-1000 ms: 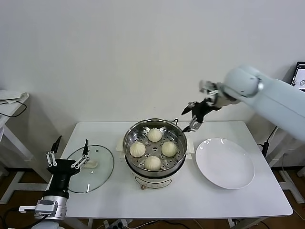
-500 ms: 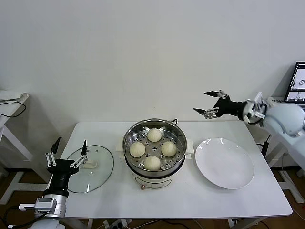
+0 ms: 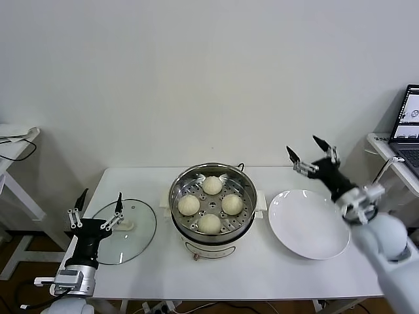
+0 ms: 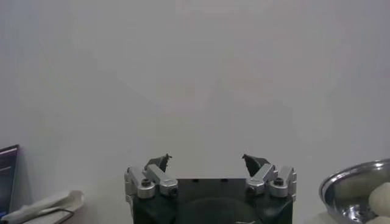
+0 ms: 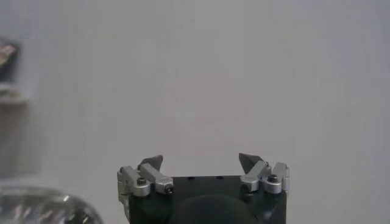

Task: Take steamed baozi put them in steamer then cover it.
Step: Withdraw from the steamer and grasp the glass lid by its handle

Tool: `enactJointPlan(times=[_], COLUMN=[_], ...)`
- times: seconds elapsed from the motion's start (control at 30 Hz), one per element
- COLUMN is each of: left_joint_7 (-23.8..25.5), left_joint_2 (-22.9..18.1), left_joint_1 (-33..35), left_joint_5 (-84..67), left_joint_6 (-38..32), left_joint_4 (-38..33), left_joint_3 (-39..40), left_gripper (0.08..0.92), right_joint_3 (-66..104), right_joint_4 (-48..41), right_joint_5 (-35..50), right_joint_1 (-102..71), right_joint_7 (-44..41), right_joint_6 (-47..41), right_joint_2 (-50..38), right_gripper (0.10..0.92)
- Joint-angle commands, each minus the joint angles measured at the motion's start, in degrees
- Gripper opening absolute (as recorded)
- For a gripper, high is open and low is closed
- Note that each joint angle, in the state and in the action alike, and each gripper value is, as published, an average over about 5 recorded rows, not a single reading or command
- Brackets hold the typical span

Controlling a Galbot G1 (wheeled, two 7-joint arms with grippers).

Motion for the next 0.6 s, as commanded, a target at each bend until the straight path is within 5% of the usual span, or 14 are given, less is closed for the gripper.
enactJointPlan(times=[0.03,0.3,0.6], left_joint_7=[-0.64,-3.36,-14.15], left_joint_2=[0.28,2.62,4.76], left_joint_1=[-0.15,0.84,0.90], left_joint_5=[4.16,25.74,60.73], left_joint_6=[-2.28,-6.86,-16.06], left_joint_4=[3.29,8.99,21.00], left_joint_3=[0.55,1.83,-0.38], left_gripper=[0.823,0.823,0.823], right_joint_3=[7.14,4.32,2.99], right_joint_4=[4.19,3.50,1.57], right_joint_5=[-11.17,-12.82,-12.85], right_joint_1=[-21.39,-23.65,-22.39], right_joint_7=[7.77,7.79,7.68], right_joint_6=[15.56,16.75,16.81], right_joint_2=[20.26,24.29,24.68], right_gripper=[0.823,0.823,0.823])
